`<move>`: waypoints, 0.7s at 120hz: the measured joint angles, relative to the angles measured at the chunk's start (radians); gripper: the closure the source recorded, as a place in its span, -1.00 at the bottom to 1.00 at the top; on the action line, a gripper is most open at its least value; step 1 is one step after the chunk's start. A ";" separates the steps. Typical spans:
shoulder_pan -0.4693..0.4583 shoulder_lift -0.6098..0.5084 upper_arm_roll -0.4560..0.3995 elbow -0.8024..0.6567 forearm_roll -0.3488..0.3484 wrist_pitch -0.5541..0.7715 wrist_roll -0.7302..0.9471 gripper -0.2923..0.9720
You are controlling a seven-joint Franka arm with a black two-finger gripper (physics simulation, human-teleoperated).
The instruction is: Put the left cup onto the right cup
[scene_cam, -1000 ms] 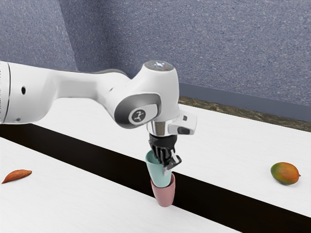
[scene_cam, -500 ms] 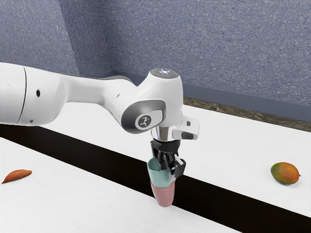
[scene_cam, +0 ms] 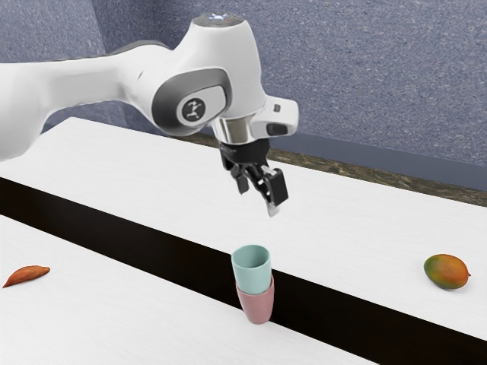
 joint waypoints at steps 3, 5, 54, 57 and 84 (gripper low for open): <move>-0.001 0.002 0.010 0.012 0.000 -0.009 0.002 -0.48; 0.002 0.004 0.014 0.020 0.000 -0.014 0.003 -0.49; 0.325 0.161 0.030 0.313 -0.007 -0.154 0.085 -0.53; 0.324 0.162 0.030 0.316 -0.007 -0.160 0.091 -0.53; 0.323 0.159 0.029 0.322 -0.006 -0.188 0.134 -0.54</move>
